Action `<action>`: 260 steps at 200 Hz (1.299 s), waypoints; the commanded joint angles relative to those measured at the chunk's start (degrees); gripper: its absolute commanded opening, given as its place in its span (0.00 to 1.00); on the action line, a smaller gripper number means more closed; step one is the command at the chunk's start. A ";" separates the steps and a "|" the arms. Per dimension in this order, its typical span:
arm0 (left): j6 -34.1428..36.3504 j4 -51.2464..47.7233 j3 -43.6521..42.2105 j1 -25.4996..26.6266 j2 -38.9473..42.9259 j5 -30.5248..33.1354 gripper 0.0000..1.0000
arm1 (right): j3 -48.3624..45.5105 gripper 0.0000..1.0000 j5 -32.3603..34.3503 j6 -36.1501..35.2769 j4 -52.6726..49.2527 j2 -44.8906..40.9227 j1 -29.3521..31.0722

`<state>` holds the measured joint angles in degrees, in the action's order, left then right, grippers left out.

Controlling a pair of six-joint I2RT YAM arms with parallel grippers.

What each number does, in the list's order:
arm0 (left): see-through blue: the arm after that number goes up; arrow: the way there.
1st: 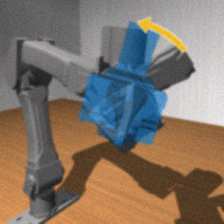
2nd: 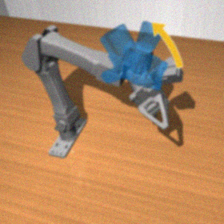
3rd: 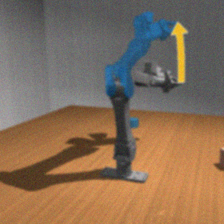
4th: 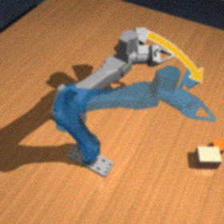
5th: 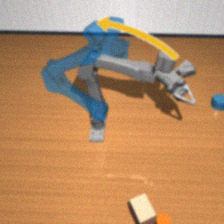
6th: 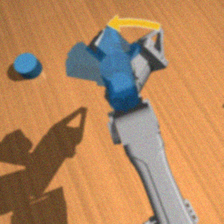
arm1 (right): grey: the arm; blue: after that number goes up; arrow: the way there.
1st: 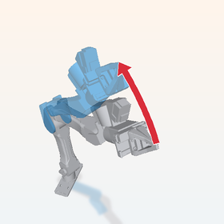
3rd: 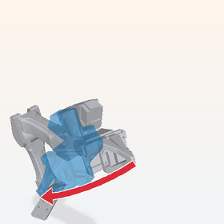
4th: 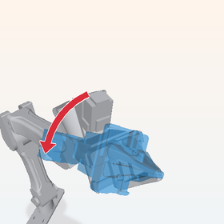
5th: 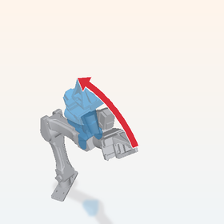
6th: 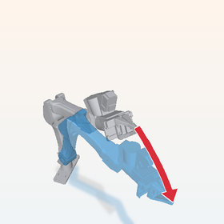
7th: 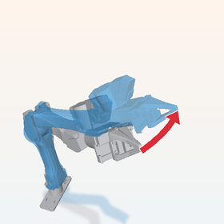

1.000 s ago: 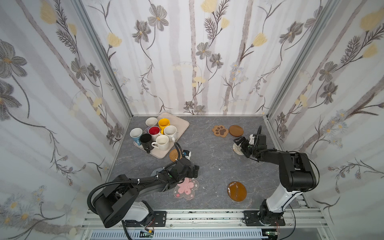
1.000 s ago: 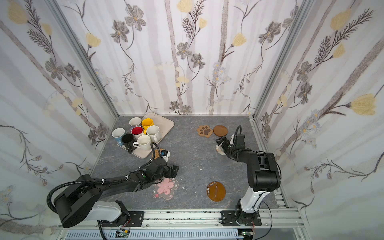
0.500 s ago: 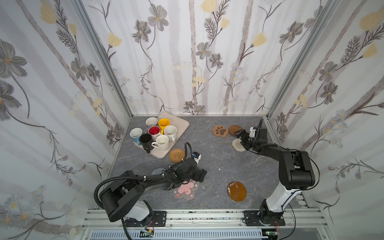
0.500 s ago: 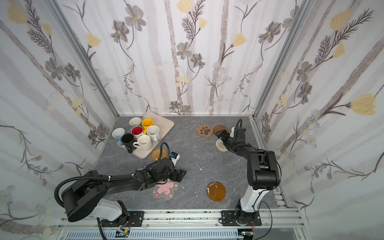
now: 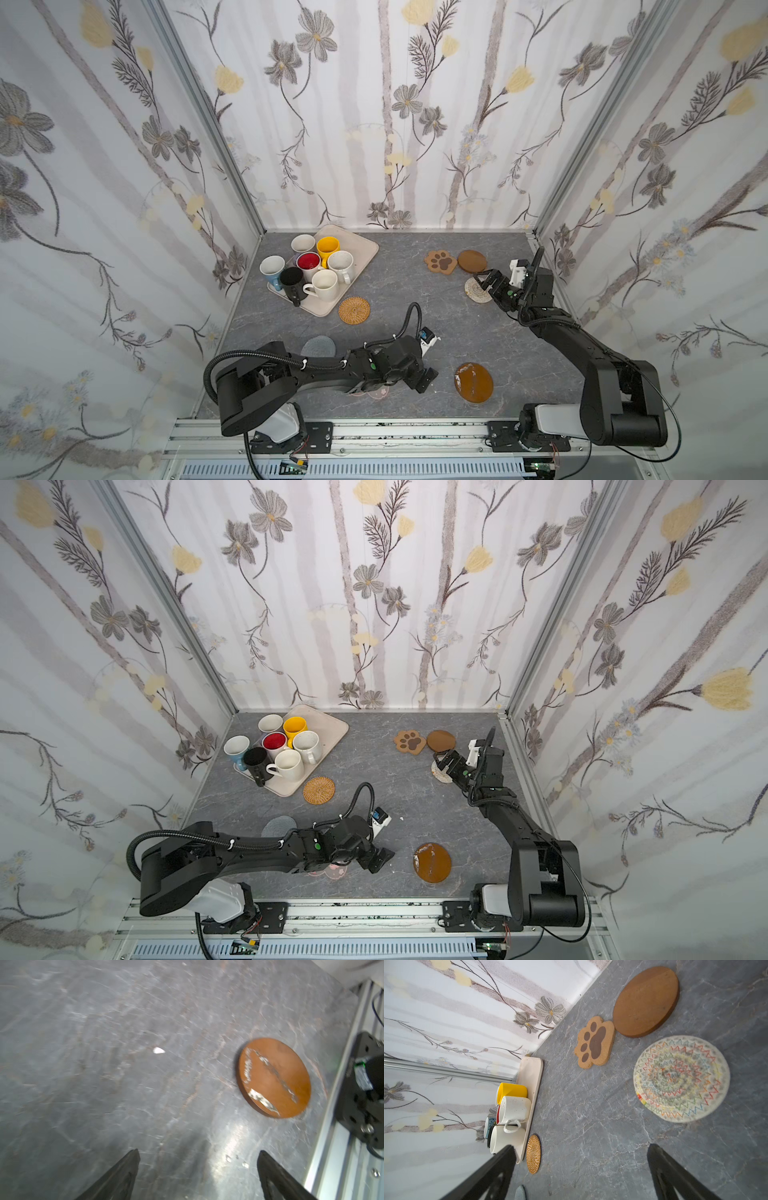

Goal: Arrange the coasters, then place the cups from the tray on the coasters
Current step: 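Reach the left gripper across to the glossy brown coaster nearest the robot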

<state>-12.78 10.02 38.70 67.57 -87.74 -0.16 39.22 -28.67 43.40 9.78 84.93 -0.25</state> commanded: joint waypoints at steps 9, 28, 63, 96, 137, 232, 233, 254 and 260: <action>2.09 -2.55 2.38 1.79 -2.56 2.54 0.90 | -2.51 1.00 -2.98 -0.27 1.04 -3.25 -0.45; 2.40 -2.55 4.36 3.01 -4.55 2.82 0.90 | -3.21 1.00 -4.13 -0.14 1.12 -4.78 -1.04; 3.74 -2.64 8.54 5.00 -9.70 1.34 0.88 | -5.05 1.00 -7.94 0.80 3.01 -7.25 -3.46; 5.42 -2.81 12.44 7.10 -14.74 0.04 0.88 | -5.81 1.00 -10.28 1.07 2.80 -9.54 -5.98; 6.50 -3.76 16.84 7.81 -18.18 0.12 0.89 | -6.09 1.00 -11.18 2.00 2.53 -12.51 -8.55; 7.07 -6.00 23.86 8.24 -24.53 -1.03 0.88 | -7.44 1.00 -14.08 4.90 6.62 -12.94 -10.56; 7.02 -5.99 23.96 8.26 -24.60 -1.01 0.88 | -7.47 1.00 -14.11 4.92 6.64 -12.94 -10.60; 6.40 -6.15 25.75 8.29 -25.96 -0.55 0.88 | -7.71 1.00 -14.35 5.21 6.98 -13.37 -10.71; 6.25 -6.31 26.36 8.29 -26.52 -0.37 0.88 | -7.79 1.00 -14.40 5.21 7.01 -13.68 -10.73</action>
<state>-6.04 5.28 63.24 75.92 -112.68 -0.64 31.75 -41.78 47.66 13.61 71.83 -10.90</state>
